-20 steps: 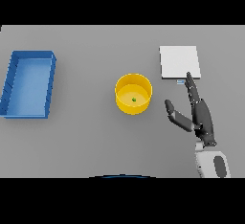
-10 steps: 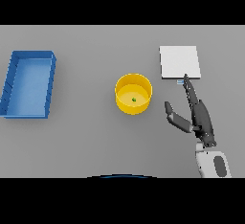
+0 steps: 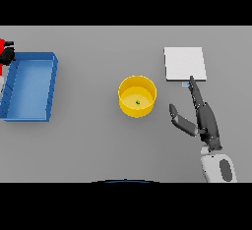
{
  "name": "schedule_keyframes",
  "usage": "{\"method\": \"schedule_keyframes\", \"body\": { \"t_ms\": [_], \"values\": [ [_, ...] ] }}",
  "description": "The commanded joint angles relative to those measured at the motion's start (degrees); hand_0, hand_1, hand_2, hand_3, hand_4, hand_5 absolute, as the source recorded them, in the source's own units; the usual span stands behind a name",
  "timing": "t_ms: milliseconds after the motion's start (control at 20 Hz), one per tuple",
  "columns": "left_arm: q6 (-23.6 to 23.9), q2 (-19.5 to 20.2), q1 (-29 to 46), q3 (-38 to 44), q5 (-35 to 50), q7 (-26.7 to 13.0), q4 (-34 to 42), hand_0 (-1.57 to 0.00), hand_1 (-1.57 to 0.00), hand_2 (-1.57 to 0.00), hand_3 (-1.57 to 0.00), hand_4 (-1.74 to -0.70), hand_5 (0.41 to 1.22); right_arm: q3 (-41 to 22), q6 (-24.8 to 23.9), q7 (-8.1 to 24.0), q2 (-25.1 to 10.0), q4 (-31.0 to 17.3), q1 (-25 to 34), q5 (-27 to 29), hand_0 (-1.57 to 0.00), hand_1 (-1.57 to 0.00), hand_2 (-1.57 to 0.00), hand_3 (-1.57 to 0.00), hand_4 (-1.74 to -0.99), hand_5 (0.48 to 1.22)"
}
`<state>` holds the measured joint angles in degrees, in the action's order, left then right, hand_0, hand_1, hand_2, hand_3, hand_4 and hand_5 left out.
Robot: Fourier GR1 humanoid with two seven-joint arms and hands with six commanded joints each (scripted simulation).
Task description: Pick up the red beaker and tilt it to pour out 1 green nut into yellow bowl. Pick up the yellow bowl and place it on the metallic measuring scale.
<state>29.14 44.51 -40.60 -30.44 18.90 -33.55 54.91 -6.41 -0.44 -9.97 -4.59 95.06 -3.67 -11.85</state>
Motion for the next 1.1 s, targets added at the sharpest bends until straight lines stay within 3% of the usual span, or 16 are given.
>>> {"method": "schedule_keyframes", "body": {
  "t_ms": [0,100,200,250,300,350,400,500,650,800,1050],
  "values": [
    [0.83,0.72,1.35,-0.65,0.20,-0.69,1.68,-1.57,-1.57,-1.57,-1.38,-1.74,1.221,-0.09,-0.01,0.22,-0.07,0.31,0.34,-0.12,0.00,0.00,0.00,0.00,-1.186,0.687],
    [2.25,0.51,3.31,-2.14,1.71,-1.24,4.07,-1.57,-1.57,-1.57,-1.38,-1.74,1.076,-0.51,-0.17,0.40,0.40,0.00,0.53,-0.49,0.00,0.00,0.00,0.00,-1.170,0.683],
    [0.51,2.23,4.69,-3.40,5.04,-1.36,5.92,-1.57,-1.57,-1.57,-1.37,-1.73,0.955,0.00,-0.09,1.30,-0.02,0.17,0.86,-0.04,0.00,0.00,0.00,0.00,-1.168,0.679],
    [-0.81,3.47,4.71,-5.04,6.62,-1.36,7.02,-1.57,-1.57,-1.57,-1.41,-1.66,0.888,-0.18,0.04,1.32,-0.03,0.48,0.90,-0.05,0.00,0.00,0.00,0.00,-1.165,0.678],
    [-1.67,4.13,4.94,-5.86,7.44,-0.79,9.09,-1.57,-1.57,-1.57,-1.37,-1.49,0.827,-0.31,0.15,0.74,-0.12,0.41,0.45,-0.20,0.00,0.00,0.00,0.00,-1.165,0.675],
    [-4.08,5.42,5.54,-6.70,7.41,0.49,10.53,-1.57,-1.54,-1.49,-1.24,-1.31,0.774,-0.32,-0.01,0.96,-0.13,0.54,0.19,-0.35,0.00,0.00,0.00,0.00,-1.163,0.671],
    [-6.46,6.79,6.07,-7.14,7.57,2.51,11.83,-1.50,-1.38,-1.31,-1.10,-1.15,0.740,-0.14,-0.01,0.40,-0.25,0.14,-0.01,-0.25,0.00,0.00,0.00,0.00,-1.159,0.669],
    [-11.19,8.15,7.25,-6.55,10.00,4.63,13.57,-1.00,-0.88,-0.84,-0.71,-0.93,0.697,-0.20,-0.21,0.02,-0.08,-0.31,-0.06,-0.39,0.00,0.00,0.00,0.00,-1.162,0.671],
    [-14.42,8.79,7.14,-8.08,9.32,4.02,13.81,-0.51,-0.45,-0.43,-0.36,-0.78,0.656,0.07,0.12,-0.21,-0.46,0.27,0.39,0.15,0.00,0.00,0.00,0.00,-1.147,0.680],
    [-14.69,8.31,5.73,-9.06,6.86,4.58,11.37,-0.26,-0.23,-0.22,-0.18,-0.74,0.648,-0.35,0.63,-1.19,-0.69,1.05,-0.80,0.08,0.00,0.00,0.00,0.00,-1.156,0.690],
    [-11.91,6.27,4.59,-9.31,4.79,5.87,8.70,-0.09,-0.07,-0.07,-0.06,-0.70,0.653,-0.92,-0.23,1.54,-0.67,1.64,-0.71,-1.64,0.00,0.00,0.00,0.00,-1.178,0.679]
  ]
}}
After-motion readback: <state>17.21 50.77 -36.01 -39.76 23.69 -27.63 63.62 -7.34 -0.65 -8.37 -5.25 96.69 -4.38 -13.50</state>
